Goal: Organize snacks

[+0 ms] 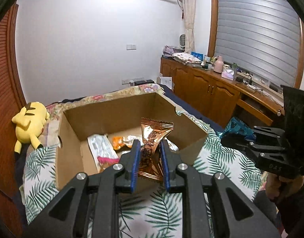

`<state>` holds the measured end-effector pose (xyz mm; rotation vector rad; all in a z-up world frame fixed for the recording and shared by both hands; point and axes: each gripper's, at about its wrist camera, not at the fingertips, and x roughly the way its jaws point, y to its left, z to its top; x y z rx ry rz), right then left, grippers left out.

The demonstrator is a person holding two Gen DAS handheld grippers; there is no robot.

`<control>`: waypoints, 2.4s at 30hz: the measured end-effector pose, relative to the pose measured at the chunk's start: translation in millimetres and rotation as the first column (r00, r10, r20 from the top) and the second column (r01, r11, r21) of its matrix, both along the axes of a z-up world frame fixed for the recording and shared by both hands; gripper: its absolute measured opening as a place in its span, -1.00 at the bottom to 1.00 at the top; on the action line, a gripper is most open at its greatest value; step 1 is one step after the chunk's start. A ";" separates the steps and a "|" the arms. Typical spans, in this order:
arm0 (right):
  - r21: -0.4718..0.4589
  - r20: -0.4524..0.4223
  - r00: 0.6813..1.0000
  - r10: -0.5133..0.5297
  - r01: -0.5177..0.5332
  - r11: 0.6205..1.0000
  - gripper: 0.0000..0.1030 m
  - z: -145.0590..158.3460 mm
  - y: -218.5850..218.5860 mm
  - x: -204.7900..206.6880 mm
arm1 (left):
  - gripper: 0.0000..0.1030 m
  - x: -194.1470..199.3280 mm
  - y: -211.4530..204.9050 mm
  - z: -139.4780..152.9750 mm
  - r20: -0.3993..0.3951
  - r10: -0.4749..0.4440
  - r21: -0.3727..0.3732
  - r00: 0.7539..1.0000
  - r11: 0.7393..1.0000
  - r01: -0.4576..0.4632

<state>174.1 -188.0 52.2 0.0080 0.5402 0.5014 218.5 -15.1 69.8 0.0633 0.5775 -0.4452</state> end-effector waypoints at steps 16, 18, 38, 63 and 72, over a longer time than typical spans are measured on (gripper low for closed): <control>-0.029 0.050 0.994 0.093 -0.091 0.995 -0.63 15.1 45.8 54.7 | -0.64 60.0 18.7 -17.9 -0.010 0.065 -0.006 0.998 0.998 -0.065; -0.033 0.043 0.994 0.098 -0.096 0.995 -0.63 11.4 50.1 61.4 | -0.64 66.1 21.5 -25.5 -0.023 0.078 0.000 0.997 0.997 -0.079; -0.083 -0.060 0.994 0.089 -0.094 0.992 -0.60 -32.2 74.9 99.2 | -0.59 85.0 25.1 -61.8 -0.099 0.161 0.060 0.982 0.986 -0.155; -0.041 -0.025 0.999 0.034 -0.035 0.999 -0.30 -1.3 55.3 4.9 | -0.11 -32.5 25.5 -16.5 0.004 0.228 0.077 0.974 0.971 -0.228; -0.041 0.022 0.999 -0.031 0.032 0.999 0.17 6.5 45.7 -47.1 | 0.01 -85.7 17.0 -9.2 0.072 0.249 0.097 0.966 0.962 -0.256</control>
